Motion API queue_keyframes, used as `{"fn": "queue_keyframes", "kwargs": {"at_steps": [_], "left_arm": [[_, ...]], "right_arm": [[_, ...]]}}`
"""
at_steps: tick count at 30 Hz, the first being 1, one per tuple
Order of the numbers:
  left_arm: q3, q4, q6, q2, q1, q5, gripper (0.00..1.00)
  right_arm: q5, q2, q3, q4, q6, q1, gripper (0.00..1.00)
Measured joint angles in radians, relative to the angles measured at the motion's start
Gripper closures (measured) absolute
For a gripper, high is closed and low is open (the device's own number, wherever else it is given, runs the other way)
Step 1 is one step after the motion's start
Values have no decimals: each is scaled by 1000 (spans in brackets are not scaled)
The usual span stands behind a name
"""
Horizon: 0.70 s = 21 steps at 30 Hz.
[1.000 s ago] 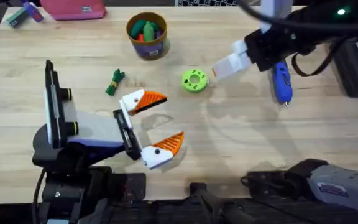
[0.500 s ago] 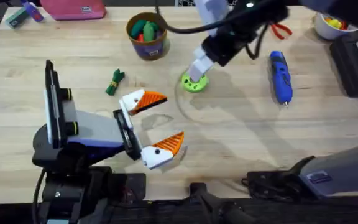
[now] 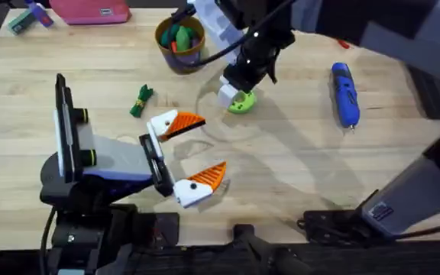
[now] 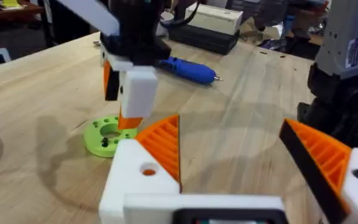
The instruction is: Pick up the gripper from the table and insert it into the empty holder that is missing its gripper. Then pick up a screw, insert it into the mounting hole, and use the screwdriver to tighten it. Finally, clean up the table by picking up the vegetable and placing it into the bucket.
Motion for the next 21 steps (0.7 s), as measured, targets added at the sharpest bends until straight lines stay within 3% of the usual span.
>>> {"fn": "queue_keyframes", "kwargs": {"at_steps": [21], "left_arm": [[0, 0, 0, 0, 0, 0, 15]], "right_arm": [[2, 103, 1, 76, -3, 0, 402]]}}
